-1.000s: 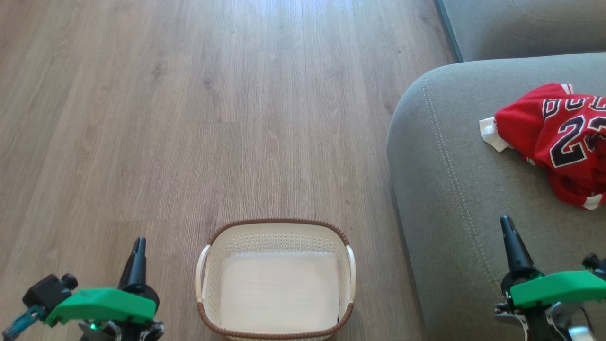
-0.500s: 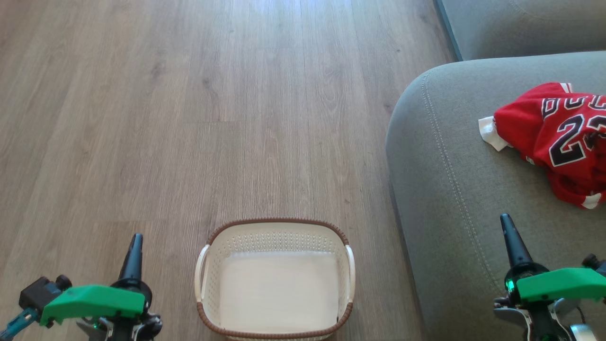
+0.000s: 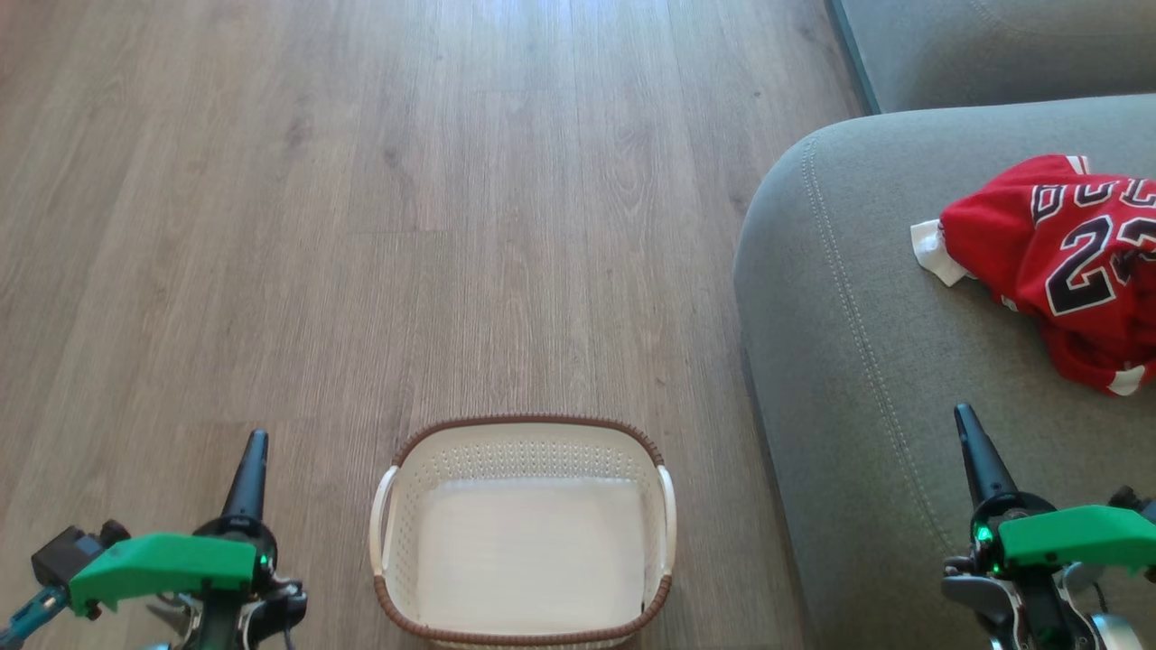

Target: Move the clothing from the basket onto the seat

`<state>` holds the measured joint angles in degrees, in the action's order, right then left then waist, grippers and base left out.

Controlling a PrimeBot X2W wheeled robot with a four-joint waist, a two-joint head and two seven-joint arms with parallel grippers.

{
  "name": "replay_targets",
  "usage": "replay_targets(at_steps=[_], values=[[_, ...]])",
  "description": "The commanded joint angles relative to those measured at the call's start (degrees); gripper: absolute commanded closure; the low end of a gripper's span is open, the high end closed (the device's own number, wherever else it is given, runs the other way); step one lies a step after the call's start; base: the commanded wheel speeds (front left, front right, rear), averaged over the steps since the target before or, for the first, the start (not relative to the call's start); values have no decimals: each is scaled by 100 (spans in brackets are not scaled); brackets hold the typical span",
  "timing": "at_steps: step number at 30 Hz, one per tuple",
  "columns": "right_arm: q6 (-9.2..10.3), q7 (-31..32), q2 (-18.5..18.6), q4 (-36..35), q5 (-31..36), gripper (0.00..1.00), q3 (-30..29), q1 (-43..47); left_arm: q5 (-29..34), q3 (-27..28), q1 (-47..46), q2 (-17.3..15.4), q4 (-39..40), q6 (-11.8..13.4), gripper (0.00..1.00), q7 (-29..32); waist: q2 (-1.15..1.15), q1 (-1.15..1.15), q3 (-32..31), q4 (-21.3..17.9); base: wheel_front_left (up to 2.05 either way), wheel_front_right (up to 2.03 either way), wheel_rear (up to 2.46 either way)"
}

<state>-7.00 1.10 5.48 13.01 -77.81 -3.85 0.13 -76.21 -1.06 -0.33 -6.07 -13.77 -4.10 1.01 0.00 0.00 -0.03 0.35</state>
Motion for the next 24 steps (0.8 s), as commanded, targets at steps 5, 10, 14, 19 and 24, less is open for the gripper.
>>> replay_targets(at_steps=[5,10,14,19,24], values=[[-39,123,-33,-124,-337,100,-1,-380,-367,302,-379,43,113,-98,100,112,0,0,4,-7,0,0,0],[-41,198,-69,-77,-587,100,-41,-432,-641,388,-422,93,83,-150,100,196,0,0,8,-13,0,0,0],[-43,274,-105,-29,-836,100,-81,-485,-914,474,-466,143,52,-201,100,280,0,0,11,-19,0,0,0],[-45,349,-141,18,-1084,100,-121,-537,-1186,559,-509,193,23,-252,100,364,0,0,15,-25,0,0,0],[-47,409,-170,56,-1284,100,-153,-579,-1404,628,-544,233,-1,-294,100,431,0,0,18,-30,0,0,0]])
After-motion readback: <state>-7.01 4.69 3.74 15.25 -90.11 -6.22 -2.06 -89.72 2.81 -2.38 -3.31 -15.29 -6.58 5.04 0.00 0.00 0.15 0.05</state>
